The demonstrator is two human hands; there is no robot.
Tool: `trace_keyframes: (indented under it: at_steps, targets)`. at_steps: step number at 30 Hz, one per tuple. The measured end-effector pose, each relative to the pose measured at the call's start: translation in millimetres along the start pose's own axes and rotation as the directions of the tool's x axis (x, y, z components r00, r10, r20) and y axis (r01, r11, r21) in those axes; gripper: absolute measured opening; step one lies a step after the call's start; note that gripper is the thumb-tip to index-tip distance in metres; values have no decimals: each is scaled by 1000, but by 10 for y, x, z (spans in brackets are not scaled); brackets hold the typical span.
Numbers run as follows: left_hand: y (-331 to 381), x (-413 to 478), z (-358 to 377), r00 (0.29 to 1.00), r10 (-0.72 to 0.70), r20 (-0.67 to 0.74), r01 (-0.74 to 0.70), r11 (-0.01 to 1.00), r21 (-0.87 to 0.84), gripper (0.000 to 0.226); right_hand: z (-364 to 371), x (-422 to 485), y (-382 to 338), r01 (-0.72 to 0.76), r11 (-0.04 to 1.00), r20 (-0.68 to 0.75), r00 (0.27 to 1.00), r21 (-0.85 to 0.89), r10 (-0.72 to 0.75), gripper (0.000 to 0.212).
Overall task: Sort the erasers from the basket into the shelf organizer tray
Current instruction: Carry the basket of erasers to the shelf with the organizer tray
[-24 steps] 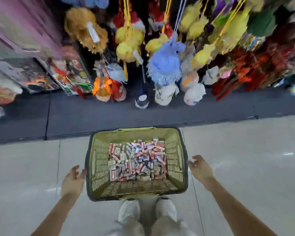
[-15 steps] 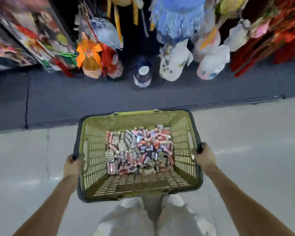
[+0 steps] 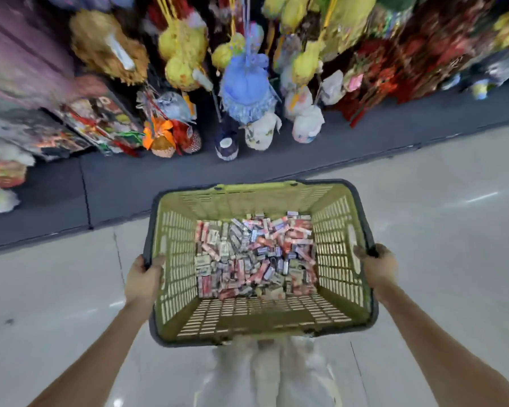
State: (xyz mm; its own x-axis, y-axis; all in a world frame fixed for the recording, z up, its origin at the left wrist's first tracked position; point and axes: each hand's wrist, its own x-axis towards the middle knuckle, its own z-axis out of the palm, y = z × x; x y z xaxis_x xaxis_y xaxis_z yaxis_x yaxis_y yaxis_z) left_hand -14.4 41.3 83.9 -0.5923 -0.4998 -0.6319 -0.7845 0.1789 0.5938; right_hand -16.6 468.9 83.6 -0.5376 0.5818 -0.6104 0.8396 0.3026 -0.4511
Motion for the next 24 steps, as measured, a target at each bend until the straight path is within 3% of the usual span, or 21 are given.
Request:
trace_keyframes:
  at_steps: [5,11,17,24]
  targets:
    - [964,-843,-385,971,228,74,-240,928,286,44,-1161,-840,-166,-18,992,-119,992,129,34,23]
    - [2091,-1565,-265,881,407,239,-471,794,385,43,-2206,-1536,-25,-110,969,-251,954,223,166,19]
    - [3222,-2026,604,758,483,438,-646,645,408,42,-2905,-1778,154,-159,825,-321,868,543,378,20]
    - [4385,-2405,2161,612,530,587,-779,529,335,36,-3804,-1366,326,-206,723,-297,812,659,502,25]
